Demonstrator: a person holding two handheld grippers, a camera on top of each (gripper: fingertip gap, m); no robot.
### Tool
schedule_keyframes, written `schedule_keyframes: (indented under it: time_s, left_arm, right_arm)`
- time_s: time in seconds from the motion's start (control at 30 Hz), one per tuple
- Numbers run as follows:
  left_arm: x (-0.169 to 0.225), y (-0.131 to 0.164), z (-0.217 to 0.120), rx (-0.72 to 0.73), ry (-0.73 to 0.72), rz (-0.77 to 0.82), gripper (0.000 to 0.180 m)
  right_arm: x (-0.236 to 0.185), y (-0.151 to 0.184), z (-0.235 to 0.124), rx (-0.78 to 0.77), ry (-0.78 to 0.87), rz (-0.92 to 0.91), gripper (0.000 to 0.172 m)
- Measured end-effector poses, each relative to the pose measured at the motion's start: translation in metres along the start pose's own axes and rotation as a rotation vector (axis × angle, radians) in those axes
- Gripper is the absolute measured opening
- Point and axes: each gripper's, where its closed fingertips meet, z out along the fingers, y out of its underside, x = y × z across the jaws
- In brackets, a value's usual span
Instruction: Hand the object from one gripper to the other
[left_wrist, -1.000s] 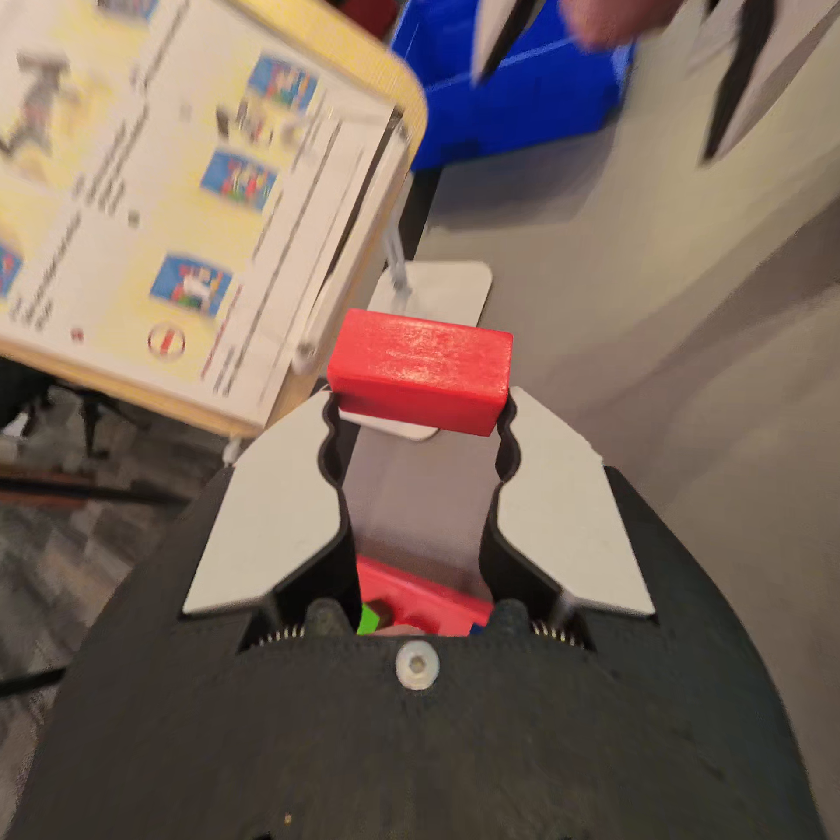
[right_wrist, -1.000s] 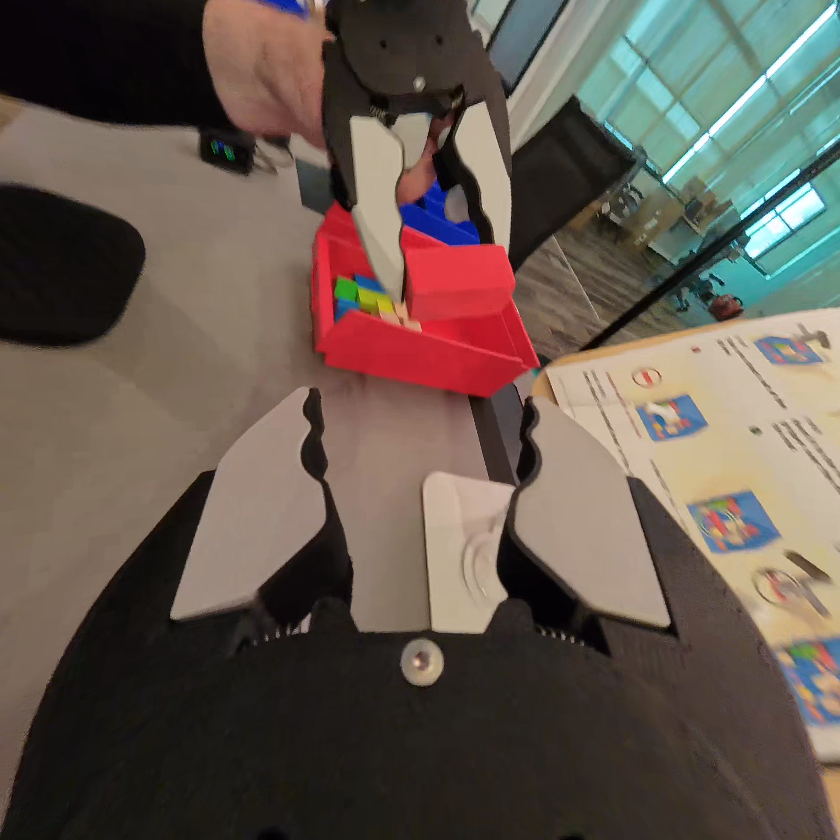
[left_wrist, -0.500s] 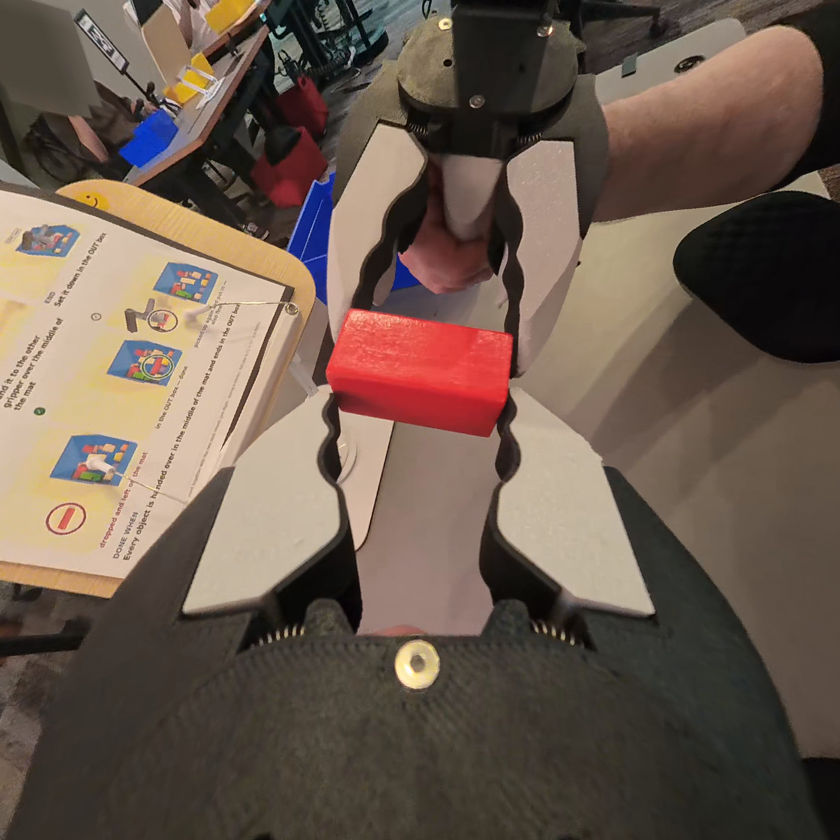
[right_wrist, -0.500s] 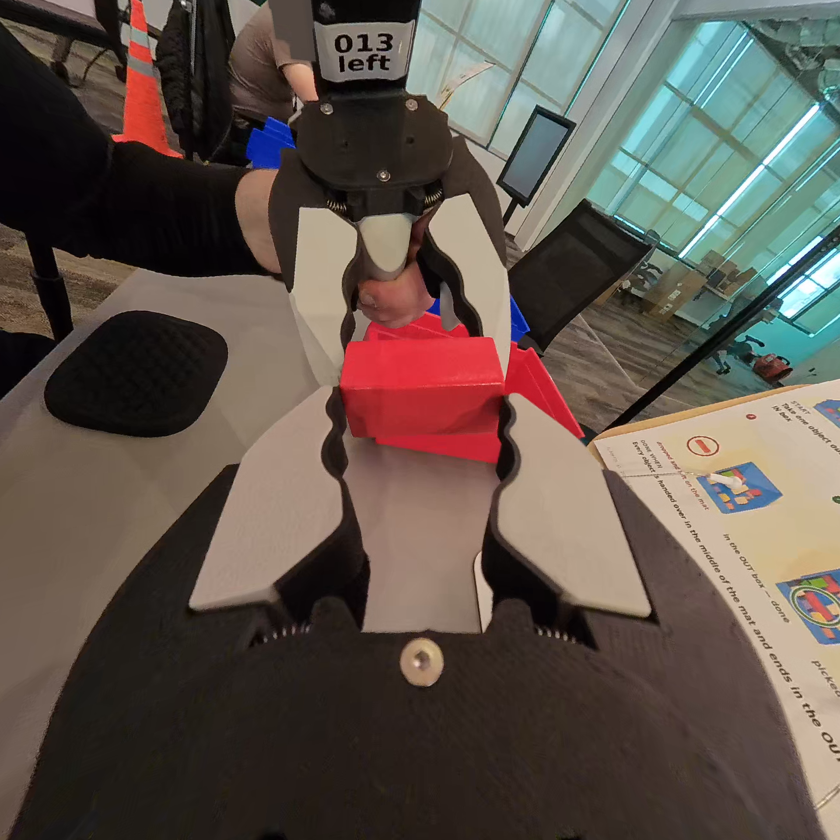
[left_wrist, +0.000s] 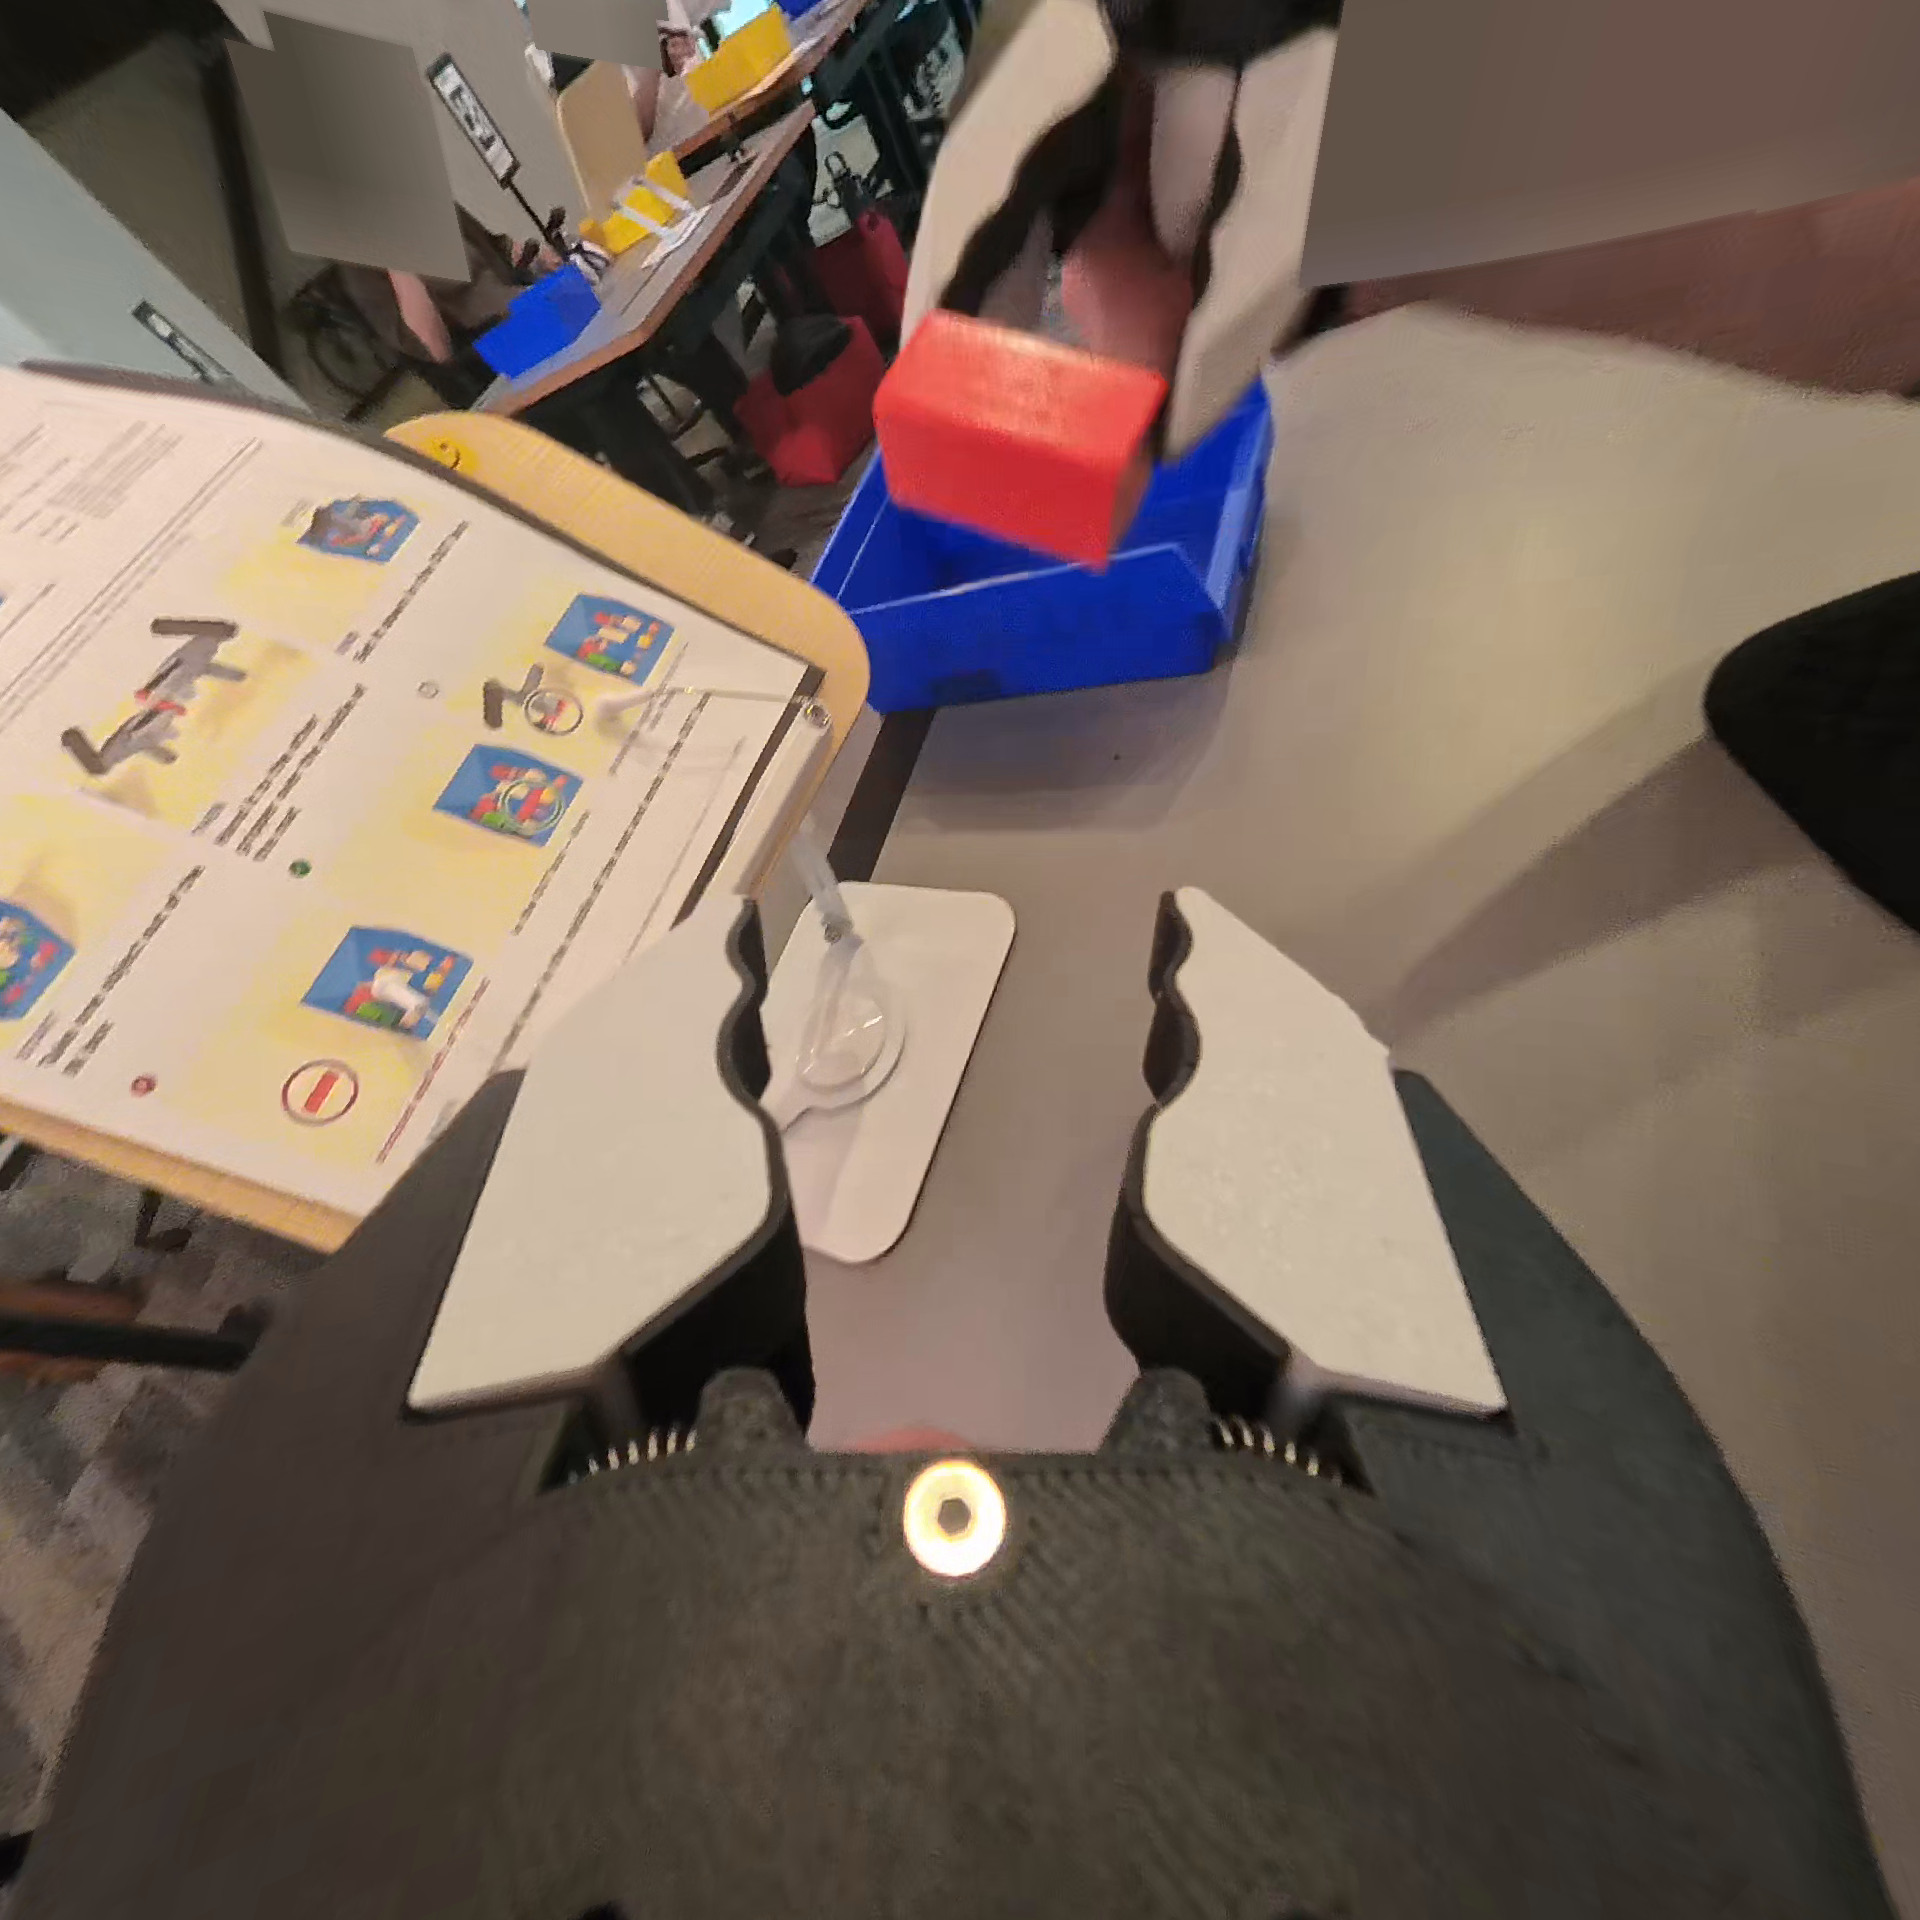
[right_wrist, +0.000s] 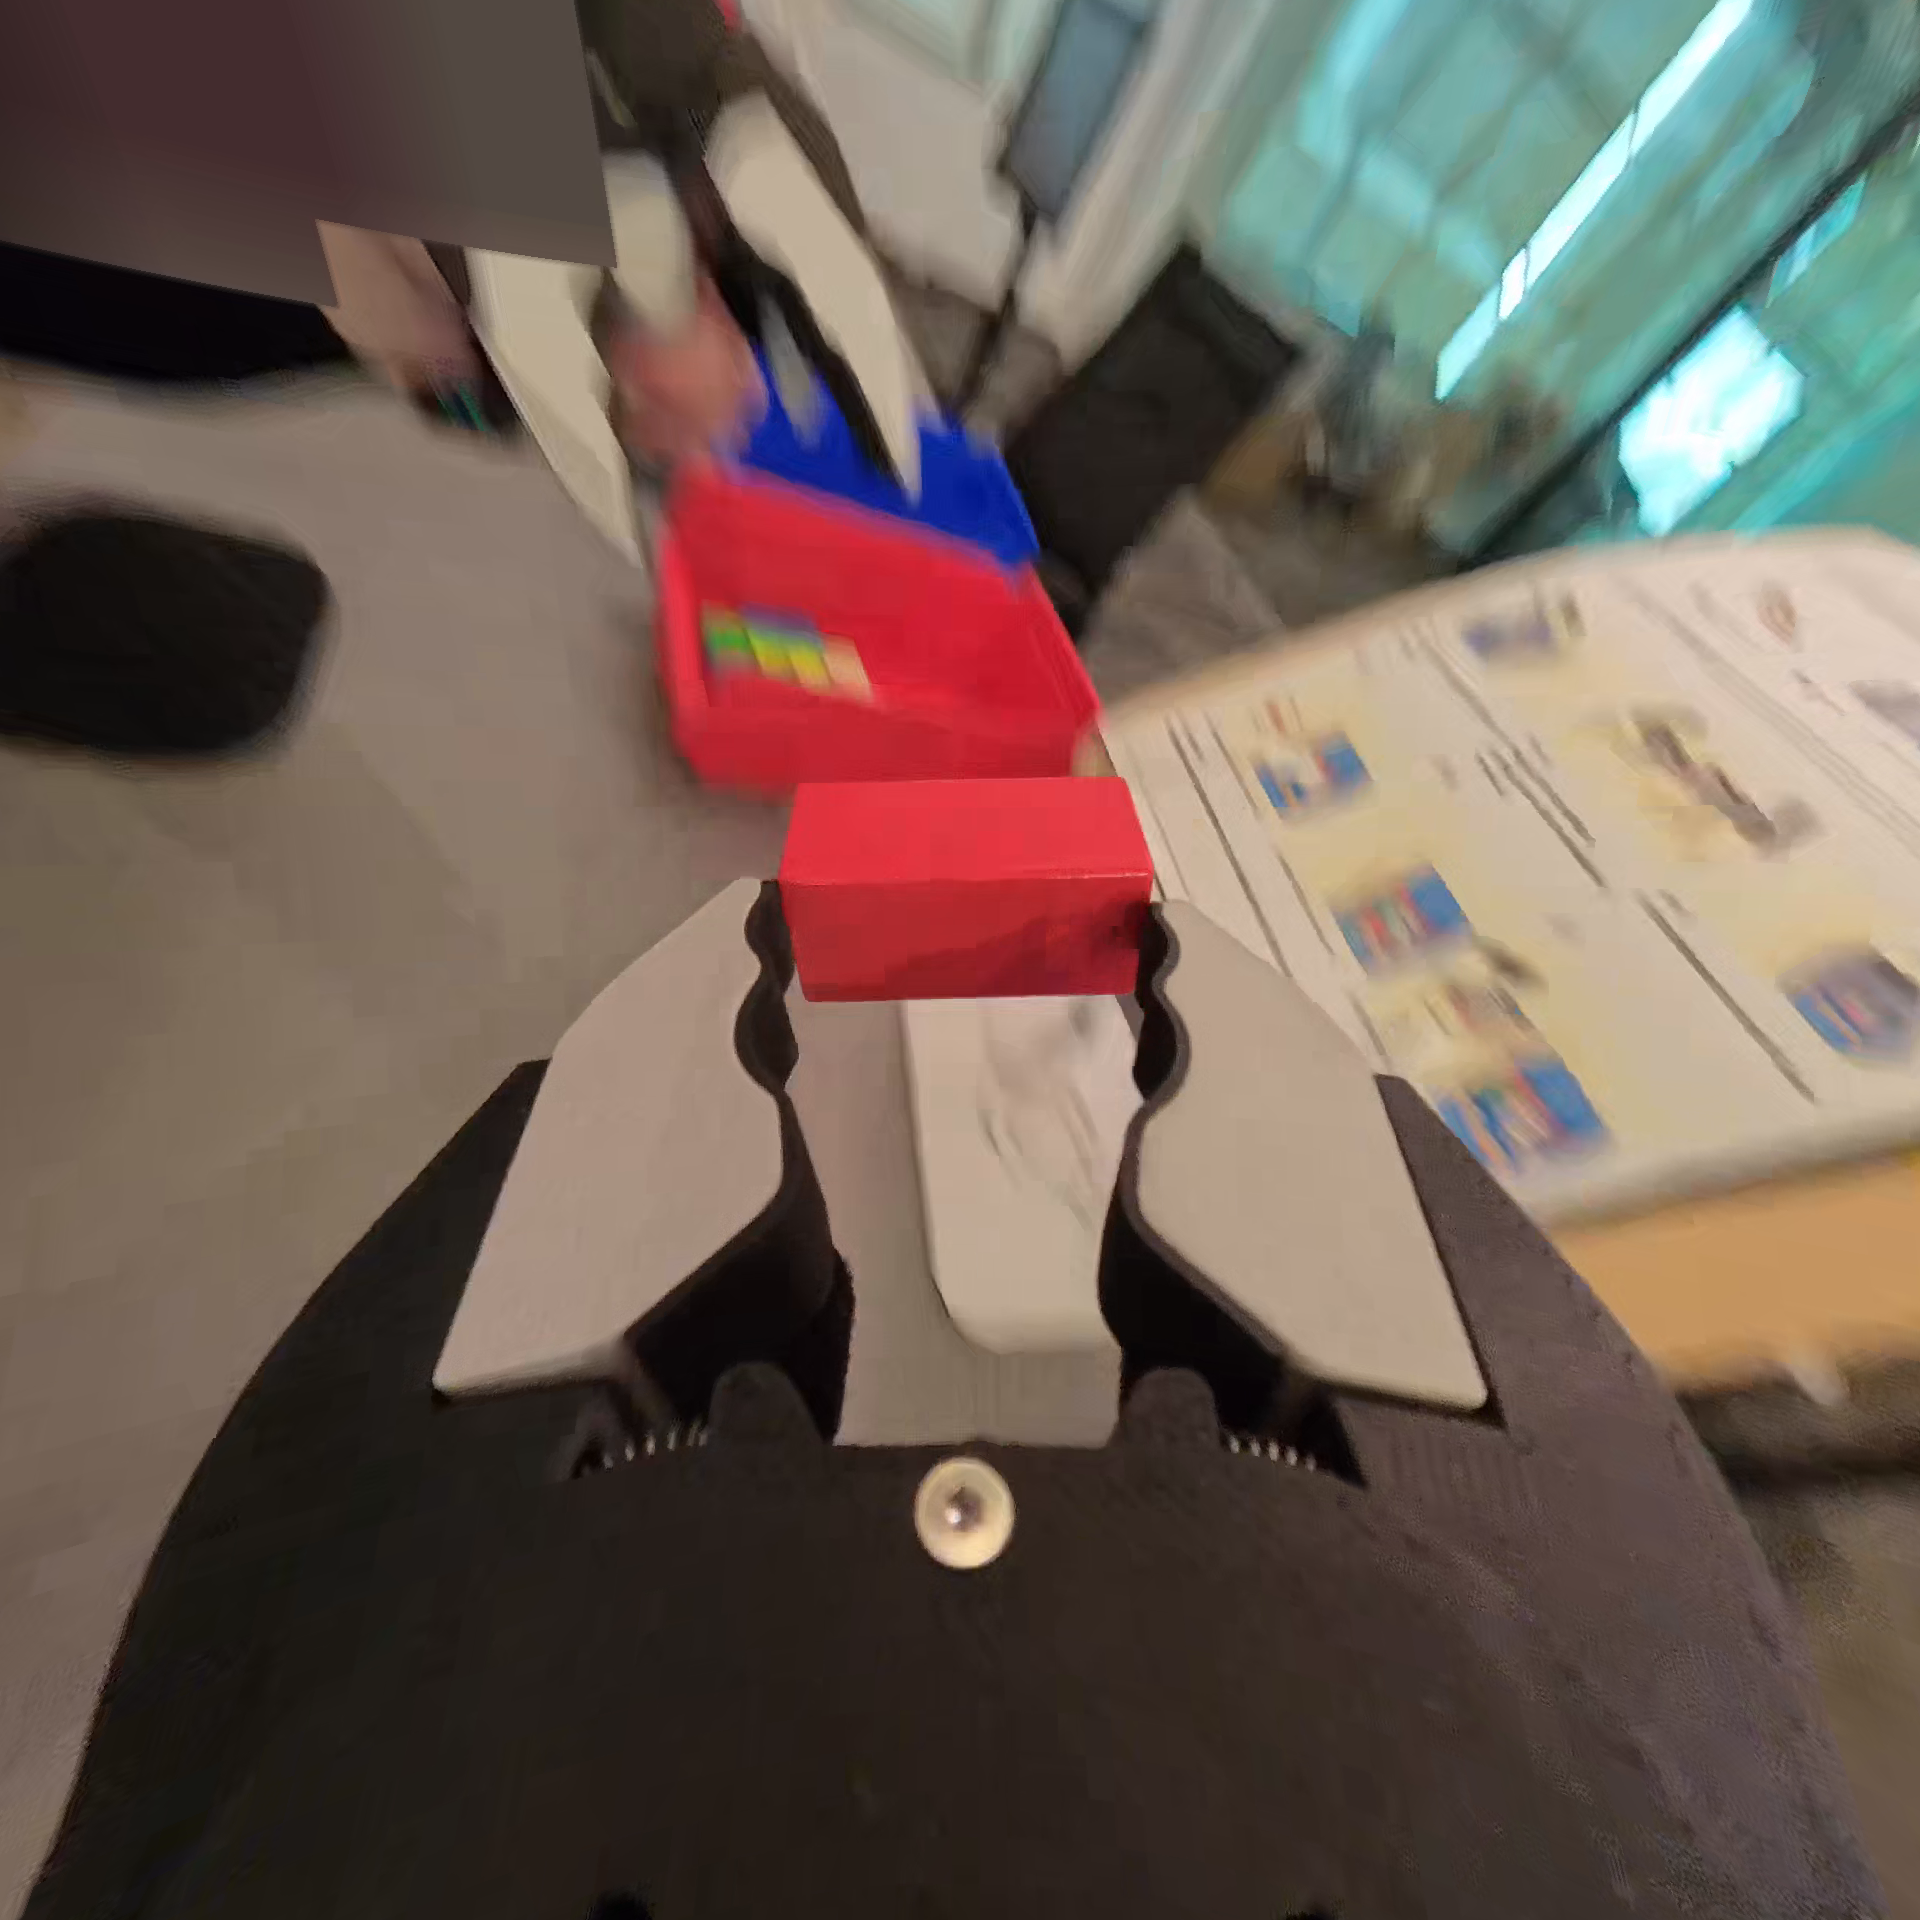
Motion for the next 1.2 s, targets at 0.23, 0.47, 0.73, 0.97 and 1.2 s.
schedule_keyframes:
  time_s: [0.23, 0.47, 0.73, 0.97, 1.2]
  left_arm:
    - [-0.015, 0.054, -0.011, -0.113, -0.051, -0.072, 0.063]
    - [-0.02, 0.081, -0.007, -0.189, -0.091, -0.094, 0.064]
    - [-0.03, 0.098, -0.004, -0.24, -0.113, -0.12, 0.063]
    - [-0.026, 0.109, 0.003, -0.266, -0.094, -0.12, 0.063]
    - [-0.024, 0.118, 0.001, -0.277, -0.098, -0.137, 0.064]
  right_arm:
    - [0.111, 0.222, -0.114, -0.904, 0.0, 0.043, 0.062]
    - [0.122, 0.358, -0.145, -1.28, -0.213, 0.125, 0.063]
    - [0.123, 0.403, -0.12, -1.305, -0.363, 0.127, 0.063]
    - [0.12, 0.409, -0.11, -1.341, -0.459, 0.078, 0.063]
    - [0.121, 0.409, -0.108, -1.338, -0.461, 0.111, 0.068]
